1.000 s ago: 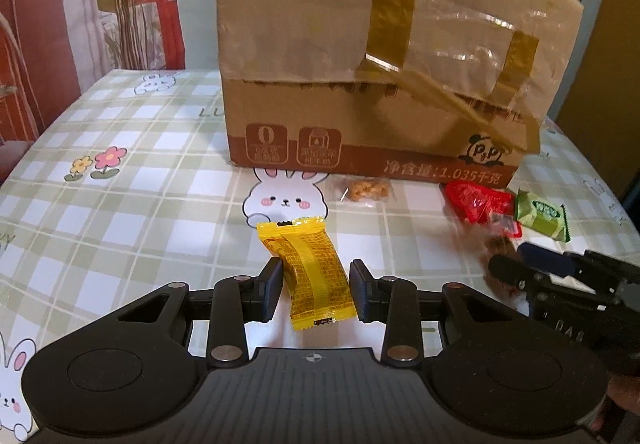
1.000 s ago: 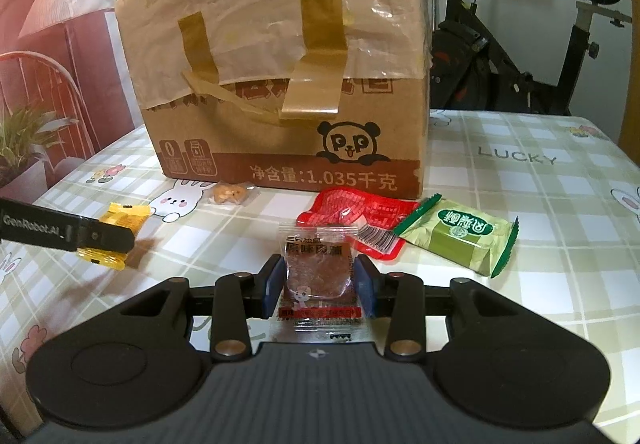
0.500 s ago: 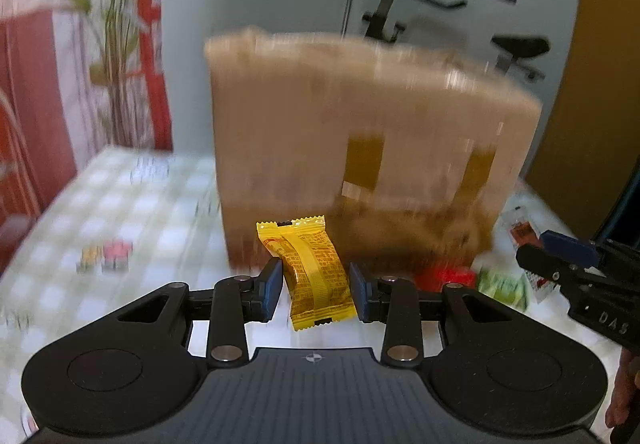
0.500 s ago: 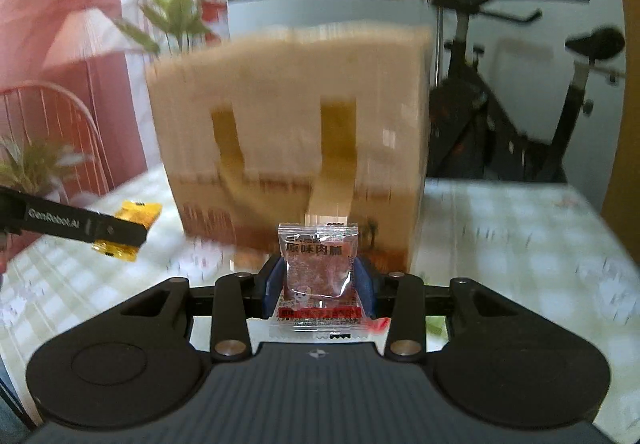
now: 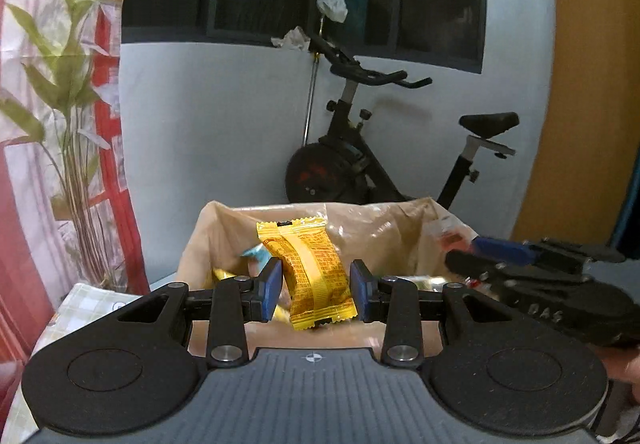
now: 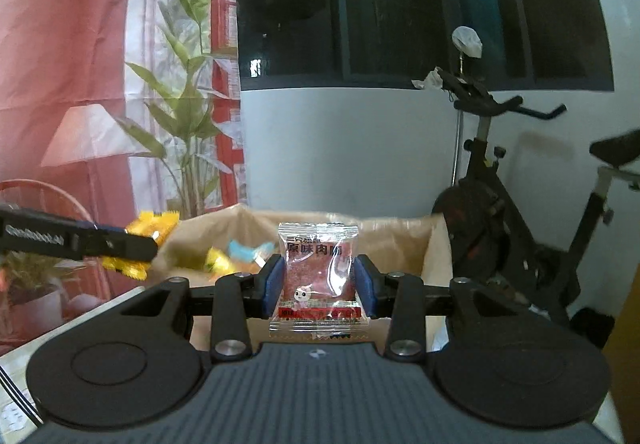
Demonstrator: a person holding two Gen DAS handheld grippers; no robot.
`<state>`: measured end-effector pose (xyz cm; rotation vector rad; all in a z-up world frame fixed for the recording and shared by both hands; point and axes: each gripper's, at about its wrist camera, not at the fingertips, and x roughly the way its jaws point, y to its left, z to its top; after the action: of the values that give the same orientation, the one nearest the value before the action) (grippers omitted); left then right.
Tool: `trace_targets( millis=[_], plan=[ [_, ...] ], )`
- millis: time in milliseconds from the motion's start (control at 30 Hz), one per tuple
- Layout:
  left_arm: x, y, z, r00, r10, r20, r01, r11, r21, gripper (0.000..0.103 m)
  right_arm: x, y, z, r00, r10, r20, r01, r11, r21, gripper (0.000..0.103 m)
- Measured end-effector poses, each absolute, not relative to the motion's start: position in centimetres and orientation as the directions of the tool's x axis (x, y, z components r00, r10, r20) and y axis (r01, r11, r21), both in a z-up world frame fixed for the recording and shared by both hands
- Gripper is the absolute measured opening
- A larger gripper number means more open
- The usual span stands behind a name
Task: Organize snacks
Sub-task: 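Carry the jerky and yellow packets over the box and open both tools, then move both tools back down to the snacks on the table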
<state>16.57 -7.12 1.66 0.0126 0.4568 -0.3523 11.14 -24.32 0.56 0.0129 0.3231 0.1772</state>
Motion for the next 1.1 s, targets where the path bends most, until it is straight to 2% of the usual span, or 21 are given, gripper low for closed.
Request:
trace_targets(
  millis=[167, 300, 367, 433, 500, 733, 1100],
  plan=[
    [20.7, -8.2, 0.3, 0.809, -0.312, -0.499, 0.330, 0.943, -0.055, 0.039, 16.4, -23.9, -0.1, 0.898, 0.181, -0.401, -0.166, 0.984, 0.071, 0.041],
    [22.2, -7.7, -1.4, 0.790, -0.294, -0.538, 0.306, 0.950, -0.071, 0.040, 18.0, -22.9, -1.2, 0.874, 0.167, -0.455, -0.174, 0.984, 0.027, 0.041],
    [22.6, -7.4, -2.0, 0.778, -0.303, -0.550, 0.308, 0.947, -0.086, 0.047, 18.2, -22.6, -1.7, 0.866, 0.168, -0.471, -0.181, 0.983, 0.017, 0.042],
    [22.4, -7.1, -2.4, 0.782, -0.290, -0.552, 0.295, 0.952, -0.083, 0.058, 18.4, -22.3, -2.0, 0.859, 0.162, -0.485, -0.179, 0.984, 0.011, 0.048],
    [21.9, -6.7, -2.4, 0.789, -0.283, -0.545, 0.298, 0.953, -0.064, 0.060, 18.4, -22.3, -2.2, 0.856, 0.153, -0.493, -0.171, 0.985, 0.008, 0.048],
    [19.6, -6.0, -1.4, 0.812, -0.266, -0.520, 0.288, 0.957, -0.040, 0.067, 16.9, -22.7, -1.8, 0.860, 0.167, -0.482, -0.185, 0.983, 0.009, 0.054],
    [13.4, -2.8, -0.9, 0.837, -0.274, -0.473, 0.252, 0.961, -0.111, 0.068, 10.9, -24.7, -0.5, 0.896, 0.173, -0.408, -0.196, 0.981, -0.014, 0.054]
  ],
)
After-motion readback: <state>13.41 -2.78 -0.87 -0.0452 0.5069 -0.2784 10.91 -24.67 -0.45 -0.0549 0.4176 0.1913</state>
